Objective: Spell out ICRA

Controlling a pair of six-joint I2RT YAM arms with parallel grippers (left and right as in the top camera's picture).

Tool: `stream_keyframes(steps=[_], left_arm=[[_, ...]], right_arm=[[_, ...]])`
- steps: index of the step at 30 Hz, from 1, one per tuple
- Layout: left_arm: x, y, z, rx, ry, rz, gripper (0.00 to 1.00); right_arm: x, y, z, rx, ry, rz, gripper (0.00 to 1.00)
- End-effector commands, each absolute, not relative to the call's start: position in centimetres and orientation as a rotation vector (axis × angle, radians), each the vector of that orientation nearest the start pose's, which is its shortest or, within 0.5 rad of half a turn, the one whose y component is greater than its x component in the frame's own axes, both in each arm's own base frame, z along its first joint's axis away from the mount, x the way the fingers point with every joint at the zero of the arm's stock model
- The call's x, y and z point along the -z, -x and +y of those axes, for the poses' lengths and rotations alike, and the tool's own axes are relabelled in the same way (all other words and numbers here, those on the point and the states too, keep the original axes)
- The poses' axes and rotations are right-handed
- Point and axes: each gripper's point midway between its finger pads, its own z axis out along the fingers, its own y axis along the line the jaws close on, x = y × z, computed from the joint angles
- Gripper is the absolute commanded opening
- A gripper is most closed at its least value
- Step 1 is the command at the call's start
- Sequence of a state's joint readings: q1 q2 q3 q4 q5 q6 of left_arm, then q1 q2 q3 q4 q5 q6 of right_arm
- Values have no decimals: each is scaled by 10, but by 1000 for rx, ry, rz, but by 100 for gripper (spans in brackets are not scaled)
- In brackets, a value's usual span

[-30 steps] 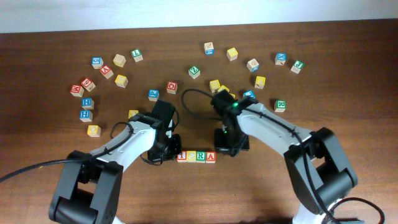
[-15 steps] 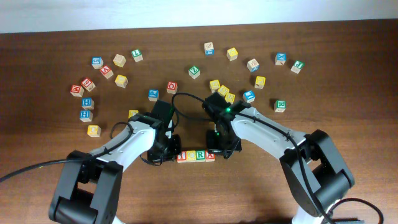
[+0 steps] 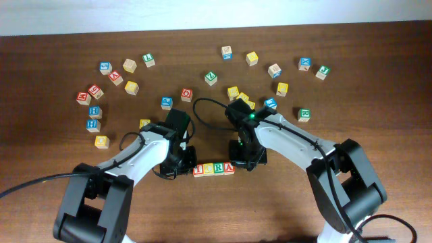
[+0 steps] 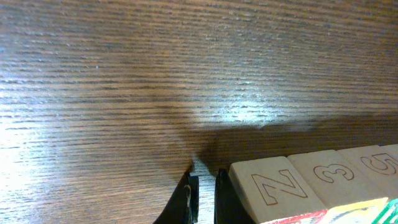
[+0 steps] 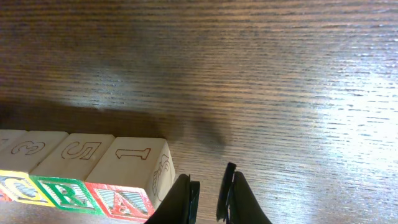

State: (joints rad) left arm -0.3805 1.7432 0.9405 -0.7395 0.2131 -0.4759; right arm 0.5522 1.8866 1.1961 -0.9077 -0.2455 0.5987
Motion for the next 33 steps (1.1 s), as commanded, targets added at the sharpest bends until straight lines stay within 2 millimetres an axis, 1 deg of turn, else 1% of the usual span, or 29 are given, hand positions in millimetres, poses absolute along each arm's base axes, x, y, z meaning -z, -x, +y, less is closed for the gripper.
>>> stream_keyframes(steps=[1, 3, 7, 16, 19, 21, 23, 25, 26, 27, 29, 30, 31, 32, 33], left_arm=[[3, -259, -139, 298, 154, 3163, 5], [2, -261, -141, 314, 152, 3153, 4], [0, -263, -152, 408, 144, 3146, 3], [0, -264, -152, 408, 142, 3138, 4], [0, -265, -144, 358, 147, 3143, 7], [-4, -265, -131, 318, 179, 3165, 5], [-7, -268, -127, 315, 172, 3168, 4], [-15, -274, -122, 311, 175, 3166, 2], [-26, -279, -109, 254, 215, 3166, 3], [-32, -282, -103, 233, 224, 3162, 3], [-61, -290, -89, 226, 272, 3107, 4], [-80, -292, -85, 244, 286, 3059, 9], [-97, -291, -83, 262, 284, 3012, 15], [-111, -288, -83, 275, 277, 2975, 20], [-127, -282, -82, 289, 269, 2936, 33]], right_arm=[[-18, -254, 204, -328, -88, 3270, 8], [-18, -254, 205, -335, -88, 3272, 7], [-19, -253, 207, -346, -86, 3275, 7], [-19, -253, 206, -343, -104, 3276, 7], [-19, -259, 199, -327, -137, 3262, 8], [-25, -269, 189, -319, -190, 3241, 8], [-30, -274, 184, -318, -216, 3227, 8], [-42, -280, 175, -302, -242, 3194, 8], [-54, -283, 166, -256, -250, 3161, 8], [-65, -284, 160, -227, -255, 3135, 8], [-103, -282, 148, -239, -263, 3047, 9], [-130, -275, 143, -270, -254, 2985, 11], [-147, -270, 139, -288, -250, 2940, 13], [-164, -263, 135, -307, -243, 2895, 17], [-185, -252, 129, -334, -235, 2840, 24]])
